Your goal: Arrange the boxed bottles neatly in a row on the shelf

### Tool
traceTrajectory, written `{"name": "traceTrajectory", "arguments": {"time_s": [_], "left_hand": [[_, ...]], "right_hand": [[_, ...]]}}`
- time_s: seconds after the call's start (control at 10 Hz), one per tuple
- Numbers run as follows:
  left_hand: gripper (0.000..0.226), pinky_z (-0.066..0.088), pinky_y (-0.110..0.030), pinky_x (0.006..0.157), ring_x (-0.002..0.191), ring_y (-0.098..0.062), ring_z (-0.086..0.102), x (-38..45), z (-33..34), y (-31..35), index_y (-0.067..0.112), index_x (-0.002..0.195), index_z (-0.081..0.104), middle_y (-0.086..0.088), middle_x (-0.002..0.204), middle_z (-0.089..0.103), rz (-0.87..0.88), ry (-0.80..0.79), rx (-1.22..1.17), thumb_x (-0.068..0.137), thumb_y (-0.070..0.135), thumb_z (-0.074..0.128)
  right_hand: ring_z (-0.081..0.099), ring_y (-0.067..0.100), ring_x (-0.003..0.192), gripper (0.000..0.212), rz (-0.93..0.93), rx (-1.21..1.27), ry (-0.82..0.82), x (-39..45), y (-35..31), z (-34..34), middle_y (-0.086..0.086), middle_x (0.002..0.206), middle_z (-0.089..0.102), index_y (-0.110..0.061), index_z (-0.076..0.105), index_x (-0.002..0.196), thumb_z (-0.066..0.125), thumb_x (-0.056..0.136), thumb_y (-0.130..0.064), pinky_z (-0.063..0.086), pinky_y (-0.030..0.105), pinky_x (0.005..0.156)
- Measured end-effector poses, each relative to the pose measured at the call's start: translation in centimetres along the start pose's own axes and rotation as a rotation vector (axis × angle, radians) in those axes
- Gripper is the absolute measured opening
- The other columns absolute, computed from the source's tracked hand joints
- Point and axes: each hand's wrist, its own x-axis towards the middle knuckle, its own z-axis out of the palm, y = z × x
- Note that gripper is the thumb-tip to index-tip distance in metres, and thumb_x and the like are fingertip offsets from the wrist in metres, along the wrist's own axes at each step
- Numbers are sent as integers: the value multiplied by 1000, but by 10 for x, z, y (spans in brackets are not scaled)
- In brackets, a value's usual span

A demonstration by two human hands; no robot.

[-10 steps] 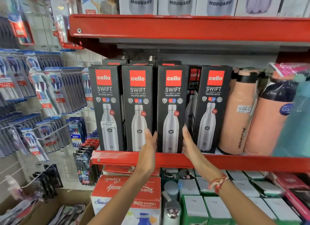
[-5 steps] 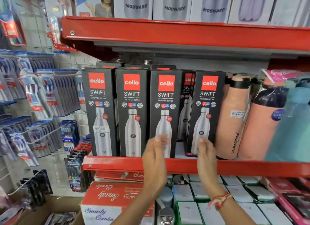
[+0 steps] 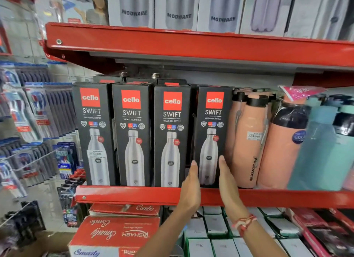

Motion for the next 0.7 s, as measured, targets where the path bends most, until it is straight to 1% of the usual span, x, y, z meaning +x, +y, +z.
{"name": "traceTrajectory", "arguments": {"time_s": [0.1, 0.2, 0.3, 0.4, 0.5, 0.6, 0.7], "left_hand": [[74, 14, -31, 118, 140, -5, 23, -6, -11, -5, 26, 145, 24, 9, 155, 25, 49, 10, -45, 84, 68, 24], [78, 14, -35, 119, 140, -4, 24, -14, -15, -8, 26, 145, 27, 9, 155, 27, 47, -3, -41, 80, 70, 27], [81, 14, -34, 118, 141, -6, 23, -20, -18, -8, 26, 145, 24, 9, 155, 24, 39, -50, -30, 78, 72, 27], [76, 15, -29, 113, 142, -8, 22, -25, -24, -1, 26, 146, 21, 16, 151, 21, 22, -87, 25, 84, 69, 21], [99, 14, -34, 118, 142, -10, 26, -29, -36, 12, 27, 145, 27, 6, 154, 28, 53, -87, 178, 67, 86, 13], [82, 28, -27, 113, 125, 8, 45, -41, -59, 43, 25, 137, 45, 11, 133, 56, 412, 55, 314, 81, 73, 10], [55, 26, -36, 116, 132, 4, 39, -51, -91, 93, 17, 139, 42, 7, 140, 48, 896, 345, 520, 95, 43, 22]], "right_hand": [[31, 15, 143, 61, 8, -5, -51, -12, -1, -2, -5, 155, 36, -27, 37, 146, 33, 95, -59, 21, 34, 116], [30, 15, 143, 64, -1, -30, -53, -22, -1, 0, -8, 156, 34, -34, 36, 146, 29, 91, -67, 20, 37, 118], [31, 16, 143, 77, -29, -95, -14, -27, 3, 3, -10, 156, 34, -35, 34, 147, 25, 83, -78, 21, 44, 120], [30, 15, 144, 78, -67, -99, 1, -31, 1, 5, -10, 157, 33, -33, 33, 149, 25, 84, -76, 20, 43, 120], [26, 11, 145, 72, -134, -89, 30, -32, -8, 8, -10, 158, 30, -28, 30, 150, 27, 90, -68, 17, 34, 119], [18, 6, 147, 64, -413, -94, 99, -33, -38, 17, -10, 160, 24, -24, 24, 152, 31, 97, -56, 13, 28, 119], [8, 13, 151, 65, -915, -306, 222, -40, -89, 27, -3, 162, 14, -15, 17, 153, 35, 99, -45, 11, 45, 123]]}}
